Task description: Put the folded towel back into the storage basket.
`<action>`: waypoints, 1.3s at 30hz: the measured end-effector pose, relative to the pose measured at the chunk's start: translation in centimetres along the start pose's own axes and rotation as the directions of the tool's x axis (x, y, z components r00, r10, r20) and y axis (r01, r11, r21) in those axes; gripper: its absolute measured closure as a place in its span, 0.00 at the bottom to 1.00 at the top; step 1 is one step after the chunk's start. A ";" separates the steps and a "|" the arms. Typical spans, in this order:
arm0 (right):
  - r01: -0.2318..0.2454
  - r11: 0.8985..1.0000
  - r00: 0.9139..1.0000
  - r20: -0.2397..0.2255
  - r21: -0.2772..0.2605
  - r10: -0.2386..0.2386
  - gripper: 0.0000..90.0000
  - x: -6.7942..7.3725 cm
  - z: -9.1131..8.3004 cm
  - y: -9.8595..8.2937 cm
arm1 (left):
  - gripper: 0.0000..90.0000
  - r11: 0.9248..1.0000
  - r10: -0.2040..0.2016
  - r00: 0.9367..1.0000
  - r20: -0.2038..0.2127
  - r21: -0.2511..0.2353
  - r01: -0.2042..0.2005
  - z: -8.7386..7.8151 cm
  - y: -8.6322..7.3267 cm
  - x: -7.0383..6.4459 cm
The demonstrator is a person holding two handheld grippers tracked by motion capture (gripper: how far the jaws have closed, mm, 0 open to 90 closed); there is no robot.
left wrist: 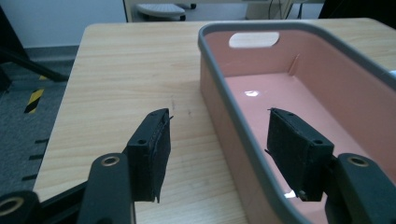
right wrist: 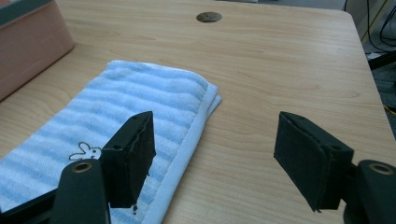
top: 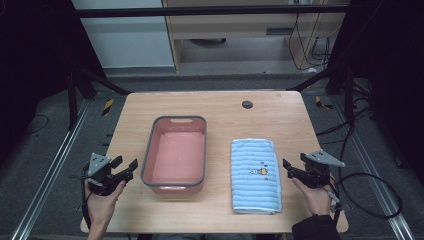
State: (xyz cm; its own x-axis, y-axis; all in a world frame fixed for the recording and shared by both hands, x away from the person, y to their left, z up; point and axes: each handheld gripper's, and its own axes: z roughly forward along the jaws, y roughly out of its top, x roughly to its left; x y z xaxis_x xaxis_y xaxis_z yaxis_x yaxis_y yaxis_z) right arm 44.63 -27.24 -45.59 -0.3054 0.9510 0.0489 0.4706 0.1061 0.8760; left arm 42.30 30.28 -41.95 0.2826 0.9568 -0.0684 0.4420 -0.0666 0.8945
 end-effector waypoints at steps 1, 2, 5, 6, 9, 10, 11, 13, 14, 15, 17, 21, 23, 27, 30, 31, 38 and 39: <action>-0.009 1.000 1.000 -0.002 0.001 0.009 0.32 0.0 0.0 0.1 | 0.43 1.000 0.006 1.000 0.005 -0.002 -0.006 -0.1 0.1 -0.2; -0.006 1.000 1.000 0.001 -0.001 0.006 0.32 0.0 0.0 0.2 | 0.43 1.000 0.012 1.000 0.010 -0.005 -0.012 -0.1 0.3 -0.5; -0.002 1.000 1.000 -0.001 -0.008 0.002 0.32 0.1 0.0 0.4 | 0.43 1.000 0.014 1.000 0.017 -0.014 -0.014 -0.3 0.5 -0.9; -0.003 1.000 1.000 -0.008 -0.015 0.003 0.32 0.2 -0.1 0.6 | 0.43 1.000 0.012 1.000 0.023 -0.013 -0.011 -0.4 0.6 -1.1; 0.007 1.000 1.000 -0.017 -0.022 -0.008 0.34 0.4 -0.3 0.8 | 0.44 1.000 0.020 0.999 0.029 -0.014 -0.019 -0.6 0.8 -1.7; 0.007 1.000 1.000 -0.020 -0.028 -0.008 0.35 0.5 -0.4 1.0 | 0.44 1.000 0.019 0.999 0.032 -0.020 -0.018 -0.6 0.9 -1.9; 0.008 0.999 1.000 -0.027 -0.032 -0.009 0.35 0.6 -0.4 1.2 | 0.44 1.000 0.025 0.999 0.036 -0.019 -0.024 -0.6 1.0 -2.1; 0.008 0.999 0.999 -0.036 -0.041 -0.010 0.36 0.7 -0.6 1.6 | 0.44 0.999 0.032 0.999 0.037 -0.031 -0.031 -0.7 1.2 -2.4; 0.013 0.999 0.999 -0.039 -0.047 -0.015 0.36 0.8 -0.7 1.9 | 0.43 0.999 0.038 0.998 0.042 -0.031 -0.037 -0.7 1.4 -2.6; 0.017 0.998 0.999 -0.038 -0.053 -0.019 0.36 0.8 -0.8 2.1 | 0.43 0.999 0.045 0.998 0.044 -0.031 -0.043 -0.8 1.5 -2.8; 0.016 0.998 0.999 -0.050 -0.064 -0.019 0.36 0.9 -1.0 2.6 | 0.43 0.998 0.052 0.997 0.048 -0.041 -0.050 -0.9 1.9 -3.3; 0.007 0.997 0.998 -0.062 -0.082 -0.012 0.36 0.9 -1.1 3.4 | 0.42 0.996 0.074 0.995 0.065 -0.051 -0.071 -0.8 2.6 -4.5; 0.010 0.997 0.998 -0.068 -0.077 -0.015 0.39 0.9 -1.1 3.8 | 0.42 0.995 0.086 0.994 0.074 -0.058 -0.081 -0.6 2.9 -5.2; 0.018 0.997 0.997 -0.068 -0.073 -0.023 0.40 0.9 -1.1 4.4 | 0.42 0.993 0.101 0.991 0.089 -0.061 -0.096 -0.3 3.1 -6.2; 0.029 0.998 0.997 -0.073 -0.061 -0.034 0.44 1.0 -1.0 5.1 | 0.42 0.992 0.115 0.987 0.113 -0.059 -0.109 0.1 3.2 -7.4; 0.031 0.998 0.996 -0.078 -0.057 -0.036 0.45 1.0 -0.9 5.2 | 0.42 0.992 0.117 0.986 0.118 -0.061 -0.110 0.2 3.2 -7.7; 0.039 0.998 0.994 -0.105 -0.040 -0.043 0.47 1.2 -0.5 6.1 | 0.43 0.988 0.148 0.976 0.161 -0.063 -0.140 0.9 3.3 -10.2; 0.044 0.998 0.993 -0.104 -0.040 -0.048 0.48 1.1 -0.4 6.2 | 0.43 0.987 0.154 0.974 0.169 -0.062 -0.145 1.0 3.3 -10.6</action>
State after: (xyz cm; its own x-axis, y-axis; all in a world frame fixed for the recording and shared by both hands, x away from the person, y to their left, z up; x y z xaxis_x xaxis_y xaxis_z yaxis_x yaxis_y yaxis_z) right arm 46.85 -25.62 -39.90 -0.4118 0.9095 0.0562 0.4233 0.1363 0.8957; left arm 41.58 19.60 -38.69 0.4870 0.8734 -0.0038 0.3428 -0.1871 0.9206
